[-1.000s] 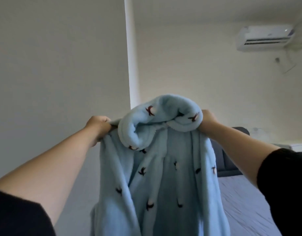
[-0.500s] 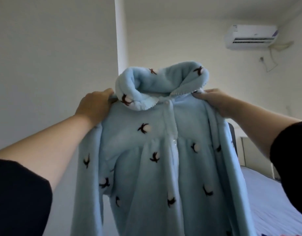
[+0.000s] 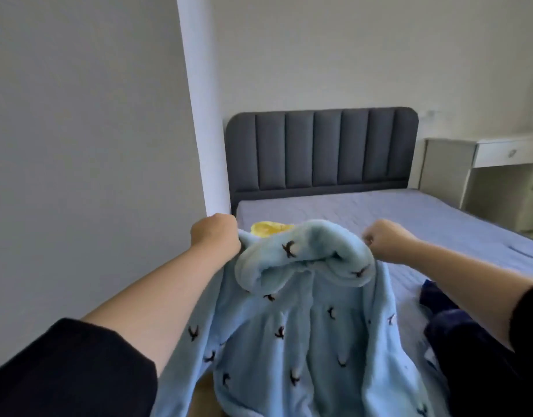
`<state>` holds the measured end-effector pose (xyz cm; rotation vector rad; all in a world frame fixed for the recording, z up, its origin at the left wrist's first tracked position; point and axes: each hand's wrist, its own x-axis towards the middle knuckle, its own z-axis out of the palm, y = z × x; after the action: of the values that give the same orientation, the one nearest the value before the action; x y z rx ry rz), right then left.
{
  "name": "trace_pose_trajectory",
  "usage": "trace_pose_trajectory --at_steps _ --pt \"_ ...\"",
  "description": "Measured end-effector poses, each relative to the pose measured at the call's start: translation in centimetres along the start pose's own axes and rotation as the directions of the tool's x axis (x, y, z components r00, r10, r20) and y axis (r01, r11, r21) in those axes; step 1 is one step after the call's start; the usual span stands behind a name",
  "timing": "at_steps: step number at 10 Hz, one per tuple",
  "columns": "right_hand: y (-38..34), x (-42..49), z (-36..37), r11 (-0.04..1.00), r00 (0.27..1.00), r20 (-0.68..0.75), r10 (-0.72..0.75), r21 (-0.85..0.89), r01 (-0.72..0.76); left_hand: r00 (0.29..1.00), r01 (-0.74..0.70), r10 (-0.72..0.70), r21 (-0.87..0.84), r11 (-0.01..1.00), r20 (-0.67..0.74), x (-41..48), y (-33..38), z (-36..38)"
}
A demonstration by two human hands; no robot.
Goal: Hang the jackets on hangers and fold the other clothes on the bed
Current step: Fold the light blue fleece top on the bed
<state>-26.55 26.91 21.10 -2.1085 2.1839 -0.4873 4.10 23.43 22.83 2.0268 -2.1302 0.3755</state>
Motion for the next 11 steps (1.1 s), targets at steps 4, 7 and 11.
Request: trace_pose_trajectory --at_steps 4,7,11 --pt "0.9 10.5 13.9 0.919 0.969 -0.072 0.235 0.340 -0.198 0.804 0.578 -0.347 -0.771 0.267 0.483 8.4 2.9 17.1" --pt "-1.3 22.7 8.9 0.784 0.901 -0.249 0.356 0.605 -0.142 0.975 0.212 -0.083 -0.973 0.087 0.205 17.1 8.0 14.2" --pt "5.3 -2.1 34.2 0.975 0.834 0.506 0.221 -0.126 -0.182 0.822 0.118 0.263 -0.603 0.789 0.505 -7.3 12.7 35.0"
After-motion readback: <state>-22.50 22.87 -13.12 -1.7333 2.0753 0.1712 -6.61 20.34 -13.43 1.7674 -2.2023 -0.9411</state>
